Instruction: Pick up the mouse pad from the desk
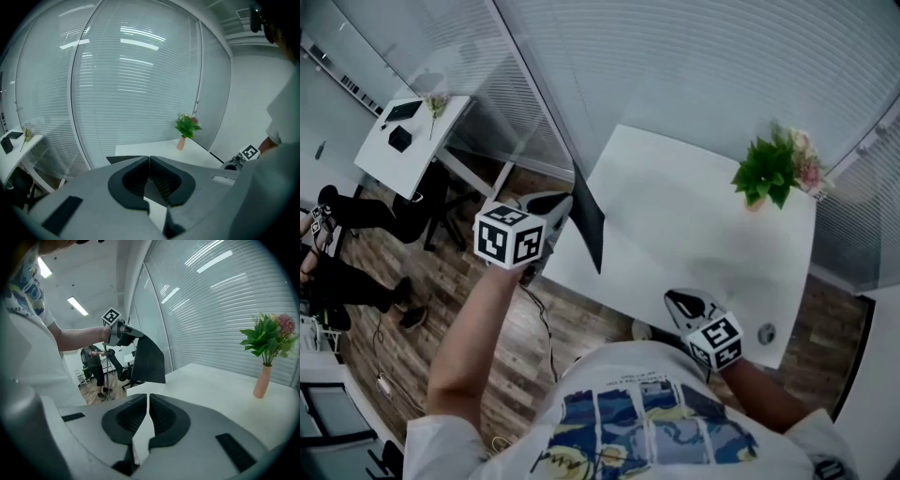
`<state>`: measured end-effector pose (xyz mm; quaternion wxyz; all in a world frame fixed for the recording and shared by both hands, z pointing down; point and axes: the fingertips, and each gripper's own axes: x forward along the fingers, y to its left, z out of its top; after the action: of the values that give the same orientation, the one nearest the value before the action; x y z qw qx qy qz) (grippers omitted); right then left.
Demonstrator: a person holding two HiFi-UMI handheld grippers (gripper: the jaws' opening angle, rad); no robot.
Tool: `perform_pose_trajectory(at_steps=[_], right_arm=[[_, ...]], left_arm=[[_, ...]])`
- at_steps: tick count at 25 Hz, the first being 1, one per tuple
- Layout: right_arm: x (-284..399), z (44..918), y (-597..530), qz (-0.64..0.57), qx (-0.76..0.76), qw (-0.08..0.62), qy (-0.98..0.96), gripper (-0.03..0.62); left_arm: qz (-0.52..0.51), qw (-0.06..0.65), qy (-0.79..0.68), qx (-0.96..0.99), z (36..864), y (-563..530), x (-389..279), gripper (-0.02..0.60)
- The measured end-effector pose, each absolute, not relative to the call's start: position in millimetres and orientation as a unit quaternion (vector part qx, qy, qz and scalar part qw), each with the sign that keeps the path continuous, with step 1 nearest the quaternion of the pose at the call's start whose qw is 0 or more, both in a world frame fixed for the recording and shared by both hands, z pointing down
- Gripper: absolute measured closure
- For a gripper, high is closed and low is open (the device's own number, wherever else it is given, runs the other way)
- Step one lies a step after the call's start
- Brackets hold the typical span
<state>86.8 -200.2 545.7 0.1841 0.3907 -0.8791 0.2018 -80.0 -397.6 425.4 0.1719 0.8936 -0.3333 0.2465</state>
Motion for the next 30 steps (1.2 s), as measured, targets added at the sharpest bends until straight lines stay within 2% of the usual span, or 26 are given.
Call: perform_pose_trajectory(at_steps=[16, 30], right_arm=[[81, 541, -203, 0.192, 0.392, 0.173, -0.883, 0.576], [86, 561, -198, 0.195, 0.38, 0.172, -0.888, 0.576]], left_arm=[[0.217, 0.114, -0.326, 0.913, 306, -392, -104, 0.572], [0.222, 0.084, -0.319, 0.918, 275, -382, -96, 0.572]])
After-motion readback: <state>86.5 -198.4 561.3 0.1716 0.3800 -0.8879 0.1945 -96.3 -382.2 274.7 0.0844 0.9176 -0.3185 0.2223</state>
